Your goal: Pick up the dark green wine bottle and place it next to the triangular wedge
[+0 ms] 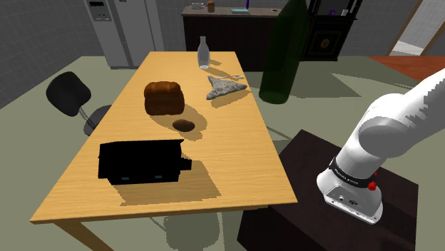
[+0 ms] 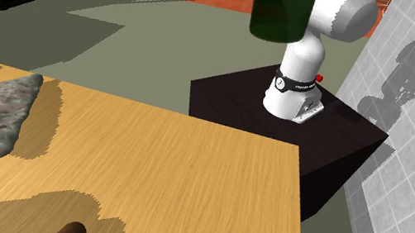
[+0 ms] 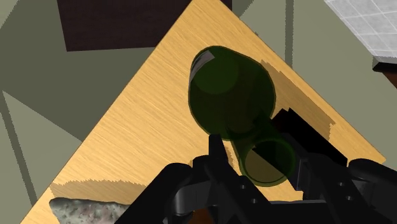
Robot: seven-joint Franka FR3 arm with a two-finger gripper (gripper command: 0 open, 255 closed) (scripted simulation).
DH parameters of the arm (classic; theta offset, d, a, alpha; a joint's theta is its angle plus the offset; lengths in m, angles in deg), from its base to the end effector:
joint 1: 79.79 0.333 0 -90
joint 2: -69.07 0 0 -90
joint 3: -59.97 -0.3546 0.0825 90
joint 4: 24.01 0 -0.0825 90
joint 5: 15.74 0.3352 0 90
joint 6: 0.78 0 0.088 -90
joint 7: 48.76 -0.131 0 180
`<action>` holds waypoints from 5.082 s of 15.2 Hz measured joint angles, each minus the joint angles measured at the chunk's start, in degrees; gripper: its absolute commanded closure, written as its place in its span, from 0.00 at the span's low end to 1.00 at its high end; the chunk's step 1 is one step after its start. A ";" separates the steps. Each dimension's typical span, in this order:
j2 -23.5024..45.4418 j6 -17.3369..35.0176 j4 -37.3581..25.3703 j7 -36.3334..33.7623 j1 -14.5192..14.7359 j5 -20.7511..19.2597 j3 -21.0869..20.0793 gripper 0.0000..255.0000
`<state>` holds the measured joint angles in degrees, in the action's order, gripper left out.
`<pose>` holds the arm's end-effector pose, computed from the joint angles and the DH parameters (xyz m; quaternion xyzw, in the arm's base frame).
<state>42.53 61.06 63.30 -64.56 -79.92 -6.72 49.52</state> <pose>0.2468 0.1028 0.7899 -0.9994 0.0195 0.0018 0.0289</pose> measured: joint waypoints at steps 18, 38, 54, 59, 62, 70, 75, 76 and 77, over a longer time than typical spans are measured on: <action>8.46 3.63 -4.09 5.50 -1.69 -2.76 2.85 1.00; 27.71 27.36 1.20 17.67 -5.91 -5.74 8.58 1.00; 34.13 38.89 6.36 19.82 -6.70 -5.83 9.26 1.00; 34.42 42.84 10.03 19.99 -6.66 -5.79 9.24 1.00; 34.87 44.78 11.52 20.09 -6.65 -5.76 9.23 1.00; 34.99 47.75 14.37 20.29 -6.67 -5.71 9.24 1.00; 34.98 47.78 14.37 20.29 -6.67 -5.71 9.24 0.00; 34.98 47.78 14.37 20.29 -6.67 -5.71 9.24 0.00; 34.98 47.78 14.37 20.29 -6.67 -5.71 9.24 0.00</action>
<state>77.51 108.85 77.67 -44.27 -86.58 -12.43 58.76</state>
